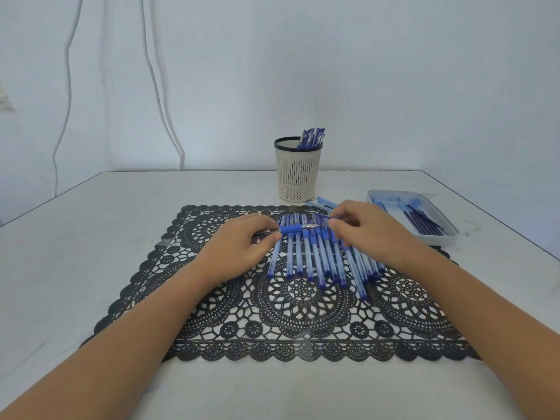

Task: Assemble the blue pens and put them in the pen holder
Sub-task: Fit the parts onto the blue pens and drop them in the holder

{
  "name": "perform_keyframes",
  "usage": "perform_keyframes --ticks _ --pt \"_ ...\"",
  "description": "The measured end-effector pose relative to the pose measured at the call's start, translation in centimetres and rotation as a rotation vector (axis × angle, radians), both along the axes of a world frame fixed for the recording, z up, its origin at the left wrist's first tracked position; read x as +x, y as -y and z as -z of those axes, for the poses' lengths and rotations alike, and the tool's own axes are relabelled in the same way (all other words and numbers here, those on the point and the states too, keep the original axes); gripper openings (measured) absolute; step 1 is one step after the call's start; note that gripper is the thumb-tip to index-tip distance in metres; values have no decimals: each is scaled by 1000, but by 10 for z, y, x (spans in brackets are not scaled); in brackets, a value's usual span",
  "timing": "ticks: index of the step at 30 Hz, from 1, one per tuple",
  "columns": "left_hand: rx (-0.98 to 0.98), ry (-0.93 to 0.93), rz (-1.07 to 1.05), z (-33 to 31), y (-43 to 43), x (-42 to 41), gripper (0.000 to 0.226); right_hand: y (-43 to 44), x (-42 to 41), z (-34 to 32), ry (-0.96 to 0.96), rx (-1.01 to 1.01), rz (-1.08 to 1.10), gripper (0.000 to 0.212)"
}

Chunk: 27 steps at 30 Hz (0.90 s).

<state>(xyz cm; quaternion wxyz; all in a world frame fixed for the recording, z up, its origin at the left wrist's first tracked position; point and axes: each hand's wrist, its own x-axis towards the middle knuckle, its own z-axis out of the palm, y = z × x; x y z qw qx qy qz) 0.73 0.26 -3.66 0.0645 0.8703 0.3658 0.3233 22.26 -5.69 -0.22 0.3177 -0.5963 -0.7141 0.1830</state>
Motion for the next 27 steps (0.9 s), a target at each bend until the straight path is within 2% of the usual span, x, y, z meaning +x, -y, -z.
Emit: perform_keyframes --ticks 3,13,18,22,27 --pt "-3 7 6 0 1 0 16 -4 5 2 -13 31 45 9" --pt "-7 -5 34 0 3 3 14 -2 -1 5 -44 -4 -74 9" --pt "5 -24 37 -2 7 7 21 -2 -3 9 -136 -25 -116 12" --pt "-94 -1 35 -5 9 8 37 -4 -3 11 -174 -4 -118 12" --pt "-216 5 43 -6 7 9 32 -4 -5 13 -169 19 -122 18"
